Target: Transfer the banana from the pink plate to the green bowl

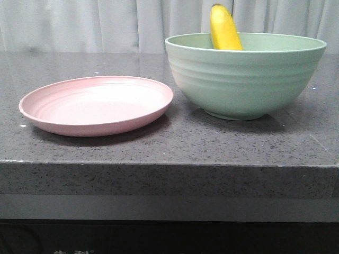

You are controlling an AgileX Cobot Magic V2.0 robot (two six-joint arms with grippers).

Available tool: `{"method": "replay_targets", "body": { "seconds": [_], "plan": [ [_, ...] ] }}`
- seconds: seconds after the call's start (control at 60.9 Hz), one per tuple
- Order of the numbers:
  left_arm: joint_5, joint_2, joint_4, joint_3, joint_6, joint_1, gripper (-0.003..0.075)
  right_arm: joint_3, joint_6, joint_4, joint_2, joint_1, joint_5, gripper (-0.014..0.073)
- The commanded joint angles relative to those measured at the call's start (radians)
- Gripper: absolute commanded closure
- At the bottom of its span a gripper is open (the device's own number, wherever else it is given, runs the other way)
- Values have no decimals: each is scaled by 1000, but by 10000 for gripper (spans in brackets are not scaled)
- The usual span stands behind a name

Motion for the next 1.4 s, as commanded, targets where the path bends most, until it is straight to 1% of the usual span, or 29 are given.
{"method": "replay_targets", "body": {
  "seconds": [0.0, 0.361, 0.427, 0.46, 0.509, 0.607, 0.788, 0.837, 0.936, 1.379],
  "plan": [
    [-84, 11, -7, -27, -3, -1, 738, -27, -10, 3, 10, 2, -81, 652],
    [-90, -10, -11, -7, 2, 5, 738, -27, -10, 3, 10, 2, -81, 652],
    [-100, -48, -64, 33, 83, 20, 738, -27, -10, 3, 10, 2, -81, 652],
    [-121, -67, -89, 60, 125, 31, 738, -27, -10, 3, 10, 2, -81, 652],
    [-170, -96, -122, 103, 152, 48, 738, -27, -10, 3, 10, 2, -81, 652],
    [-271, -158, -127, 218, 152, 81, 738, -27, -10, 3, 10, 2, -81, 652],
    [-477, -155, -143, 376, 152, 125, 738, -27, -10, 3, 11, 2, -80, 652],
    [-415, -155, -148, 367, 152, 129, 738, -27, -10, 3, 11, 2, -80, 652],
    [-394, -155, -148, 372, 152, 129, 738, -27, -10, 3, 11, 2, -80, 652],
    [-396, -153, -148, 372, 152, 129, 738, -27, -10, 3, 11, 2, -80, 652]
  ]
}}
